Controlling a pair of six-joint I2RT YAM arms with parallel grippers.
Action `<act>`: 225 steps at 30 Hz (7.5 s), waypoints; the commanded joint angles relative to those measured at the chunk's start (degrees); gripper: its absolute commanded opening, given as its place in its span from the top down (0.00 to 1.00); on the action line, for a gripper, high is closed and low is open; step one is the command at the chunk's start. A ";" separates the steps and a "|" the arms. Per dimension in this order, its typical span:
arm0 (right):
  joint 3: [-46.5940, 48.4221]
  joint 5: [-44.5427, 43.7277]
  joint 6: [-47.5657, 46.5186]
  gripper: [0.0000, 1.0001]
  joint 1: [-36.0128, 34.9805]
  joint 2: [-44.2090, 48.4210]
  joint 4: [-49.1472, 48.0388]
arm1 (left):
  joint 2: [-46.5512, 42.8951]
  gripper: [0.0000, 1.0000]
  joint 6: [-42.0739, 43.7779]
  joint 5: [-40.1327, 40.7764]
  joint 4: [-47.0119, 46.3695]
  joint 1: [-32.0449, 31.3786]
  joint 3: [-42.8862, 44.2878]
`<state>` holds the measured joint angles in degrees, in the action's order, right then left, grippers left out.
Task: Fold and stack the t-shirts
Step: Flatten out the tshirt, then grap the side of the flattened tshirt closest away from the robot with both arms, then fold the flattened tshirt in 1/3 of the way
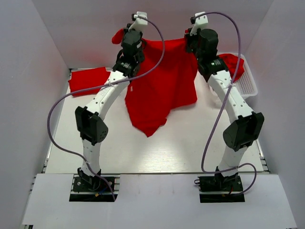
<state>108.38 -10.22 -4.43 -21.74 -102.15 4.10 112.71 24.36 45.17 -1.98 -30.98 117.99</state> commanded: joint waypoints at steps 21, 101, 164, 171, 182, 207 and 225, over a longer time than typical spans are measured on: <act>-57.44 13.29 17.86 0.25 1.96 31.13 -1.05 | -46.69 0.49 -46.13 -30.28 25.50 0.40 -68.94; -52.04 6.78 35.63 0.30 5.39 2.13 9.00 | -28.50 1.00 -49.06 -48.85 14.64 29.31 -77.90; -72.88 -6.30 49.44 1.00 5.74 51.88 42.41 | -65.96 1.00 -53.01 -71.10 41.28 27.55 -81.08; -67.33 -9.99 44.59 1.00 5.83 43.36 35.11 | -54.11 1.00 -54.33 -72.41 26.07 27.55 -76.70; -56.54 -14.04 39.59 1.00 8.20 30.44 28.60 | -36.00 1.00 -53.10 -72.24 18.06 27.55 -64.23; -46.51 -5.16 33.96 1.00 14.53 14.70 21.21 | -14.89 1.00 -49.06 -67.49 11.65 27.55 -46.28; -32.72 -5.16 33.87 0.21 17.43 -2.00 21.12 | 5.75 0.34 -45.46 -66.18 15.57 27.03 -23.36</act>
<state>70.46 -15.16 29.65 -5.19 -102.30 23.92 117.43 -22.96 -22.79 10.61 -3.79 85.84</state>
